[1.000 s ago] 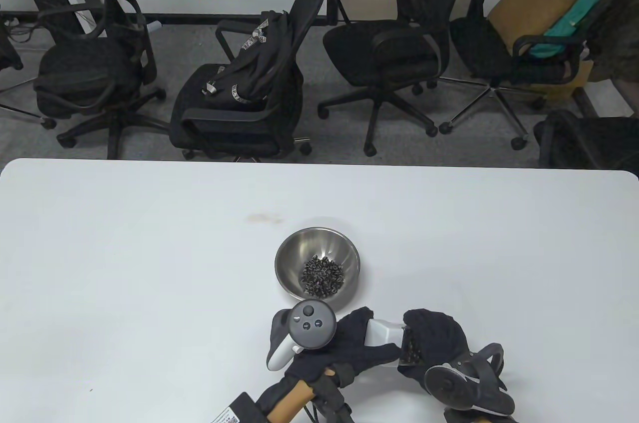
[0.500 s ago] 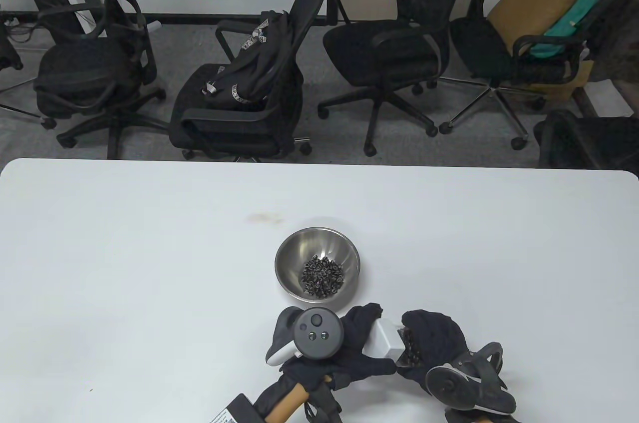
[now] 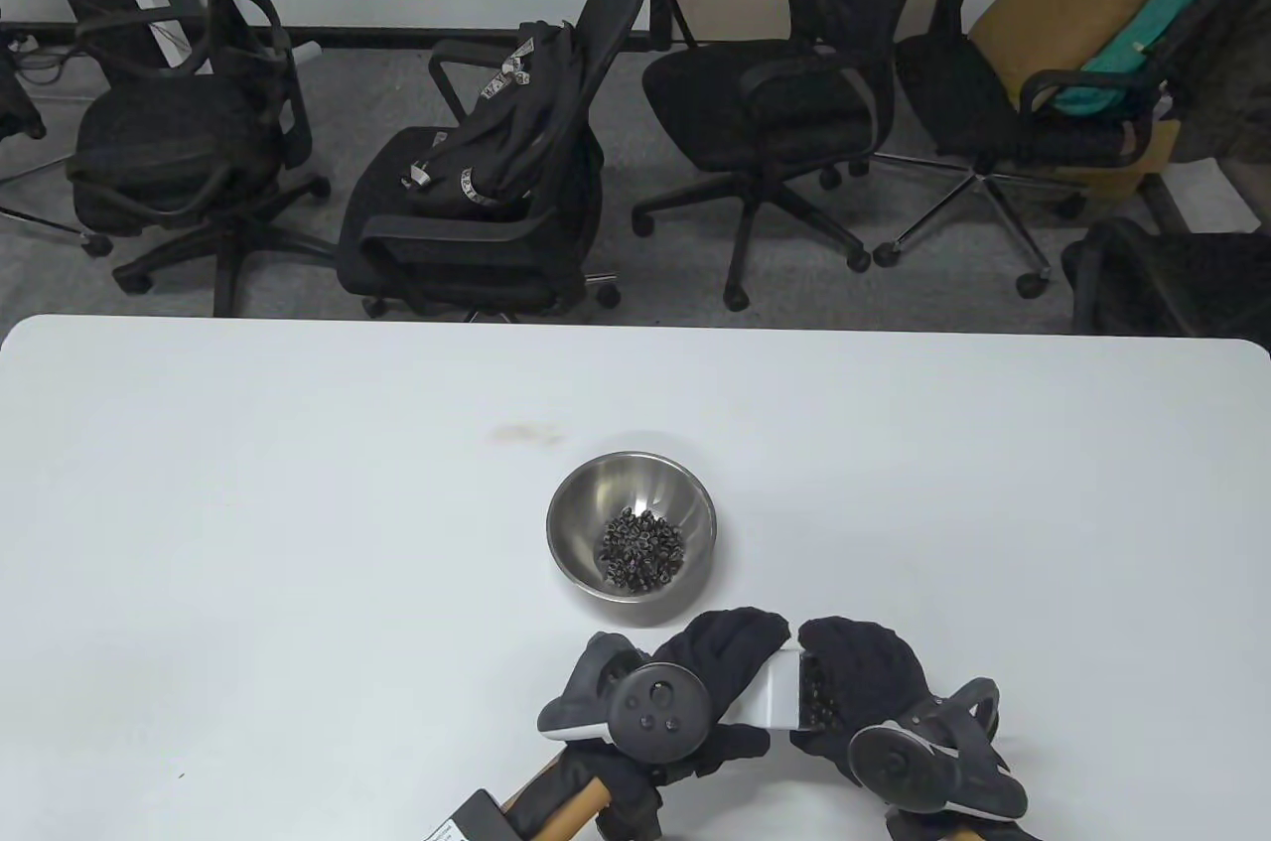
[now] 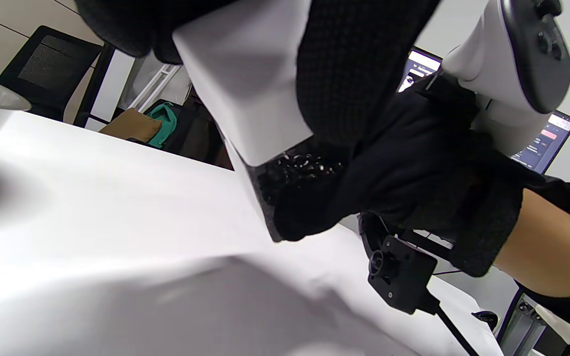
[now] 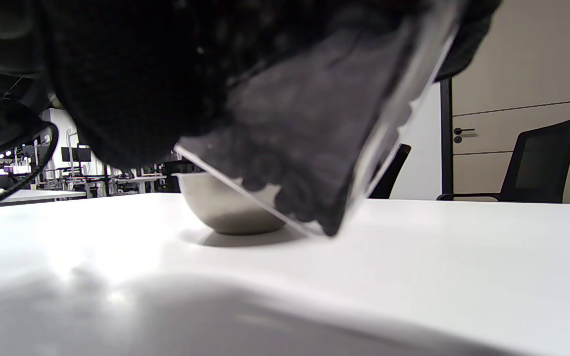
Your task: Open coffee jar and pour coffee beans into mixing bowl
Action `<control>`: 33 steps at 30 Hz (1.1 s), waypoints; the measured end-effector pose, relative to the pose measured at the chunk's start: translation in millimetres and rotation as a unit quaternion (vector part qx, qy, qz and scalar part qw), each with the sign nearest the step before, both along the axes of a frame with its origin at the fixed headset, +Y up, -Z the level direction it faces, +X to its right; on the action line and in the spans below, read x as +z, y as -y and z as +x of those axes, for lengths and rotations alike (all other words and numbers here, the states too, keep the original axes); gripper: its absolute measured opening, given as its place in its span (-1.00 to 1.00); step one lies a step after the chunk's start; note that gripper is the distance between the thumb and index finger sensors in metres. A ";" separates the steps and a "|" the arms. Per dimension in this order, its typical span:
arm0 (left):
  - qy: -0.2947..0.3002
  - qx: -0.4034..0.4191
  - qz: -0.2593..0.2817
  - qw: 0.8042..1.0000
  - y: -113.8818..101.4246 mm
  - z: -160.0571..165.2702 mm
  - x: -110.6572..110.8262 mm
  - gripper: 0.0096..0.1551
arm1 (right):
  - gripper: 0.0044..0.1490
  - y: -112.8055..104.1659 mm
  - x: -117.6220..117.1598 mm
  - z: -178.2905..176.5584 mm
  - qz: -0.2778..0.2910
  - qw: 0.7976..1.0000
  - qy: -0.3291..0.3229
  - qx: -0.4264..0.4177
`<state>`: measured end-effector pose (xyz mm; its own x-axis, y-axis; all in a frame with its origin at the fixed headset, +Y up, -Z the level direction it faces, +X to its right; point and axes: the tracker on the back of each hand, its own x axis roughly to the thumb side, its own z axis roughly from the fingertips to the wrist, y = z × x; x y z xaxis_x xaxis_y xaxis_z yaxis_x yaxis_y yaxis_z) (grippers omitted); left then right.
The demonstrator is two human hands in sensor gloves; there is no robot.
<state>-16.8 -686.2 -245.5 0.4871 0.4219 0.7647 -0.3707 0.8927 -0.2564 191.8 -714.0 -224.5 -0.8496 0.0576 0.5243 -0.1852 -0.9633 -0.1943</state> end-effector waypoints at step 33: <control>-0.085 0.103 -0.230 0.964 11.5 -11.1 -11.7 0.27 | 0.24 -5.3 6.7 -4.4 0.044 0.999 0.012 0.017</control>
<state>-28.0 -697.6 -257.2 0.4585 0.7984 0.3903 -0.5987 0.6021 -0.5283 187.4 -708.7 -217.8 -0.8625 -0.0174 0.5058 -0.1468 -0.9478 -0.2829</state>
